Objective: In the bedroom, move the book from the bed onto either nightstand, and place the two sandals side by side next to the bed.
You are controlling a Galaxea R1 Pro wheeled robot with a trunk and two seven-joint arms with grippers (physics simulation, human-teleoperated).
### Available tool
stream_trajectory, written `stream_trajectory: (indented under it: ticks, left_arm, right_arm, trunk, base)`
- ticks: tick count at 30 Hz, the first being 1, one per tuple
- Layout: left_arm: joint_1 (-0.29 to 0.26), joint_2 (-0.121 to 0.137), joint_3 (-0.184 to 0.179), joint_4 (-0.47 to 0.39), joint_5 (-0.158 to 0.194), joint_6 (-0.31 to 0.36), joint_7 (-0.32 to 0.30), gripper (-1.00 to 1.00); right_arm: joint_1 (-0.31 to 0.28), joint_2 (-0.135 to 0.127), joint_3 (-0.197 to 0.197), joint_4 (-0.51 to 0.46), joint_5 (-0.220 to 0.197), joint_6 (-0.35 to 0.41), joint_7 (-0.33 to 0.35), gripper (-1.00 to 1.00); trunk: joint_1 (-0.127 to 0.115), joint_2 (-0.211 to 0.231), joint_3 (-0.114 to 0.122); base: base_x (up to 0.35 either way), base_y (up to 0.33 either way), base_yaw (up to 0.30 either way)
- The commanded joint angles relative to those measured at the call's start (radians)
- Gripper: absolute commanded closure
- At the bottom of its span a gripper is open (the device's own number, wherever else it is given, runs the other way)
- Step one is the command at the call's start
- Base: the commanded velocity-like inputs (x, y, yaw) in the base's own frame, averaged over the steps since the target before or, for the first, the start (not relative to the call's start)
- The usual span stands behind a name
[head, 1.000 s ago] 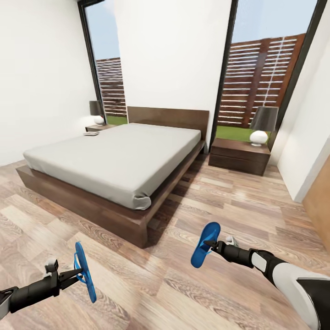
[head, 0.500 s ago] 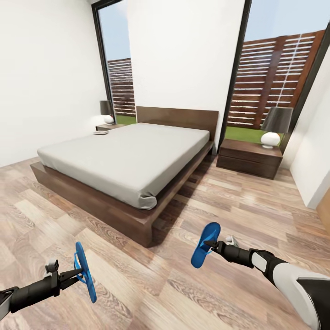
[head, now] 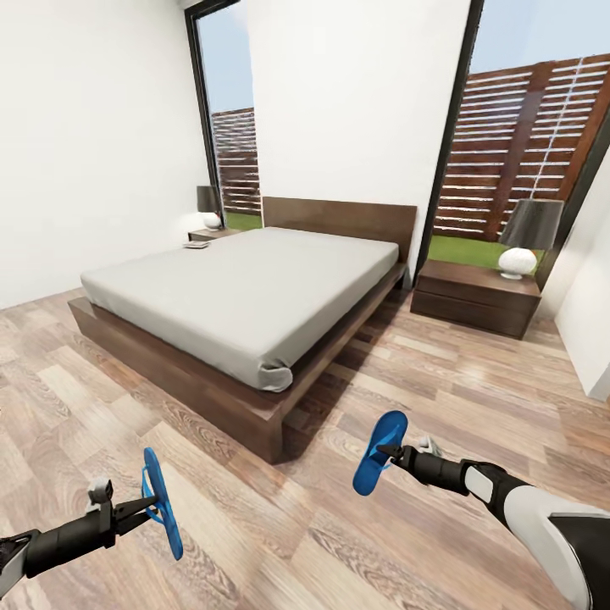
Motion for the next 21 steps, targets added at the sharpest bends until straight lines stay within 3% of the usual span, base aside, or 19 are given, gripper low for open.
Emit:
stream_trajectory:
  ticks: [1,21]
  left_arm:
    - [-0.001,-0.001,-0.005,0.000,0.006,0.011,-0.004,1.00]
    - [-0.001,-0.003,-0.003,0.000,0.006,0.012,-0.003,1.00]
  right_arm:
    - [-0.001,0.000,0.005,0.002,-0.011,0.008,0.004,1.00]
    - [-0.001,0.000,0.005,0.002,-0.011,0.008,0.005,1.00]
  trunk:
    - [0.000,0.000,-0.001]
    - [0.000,0.000,-0.001]
  base:
    - [0.121,-0.113,0.095]
    - [0.125,-0.116,0.093]
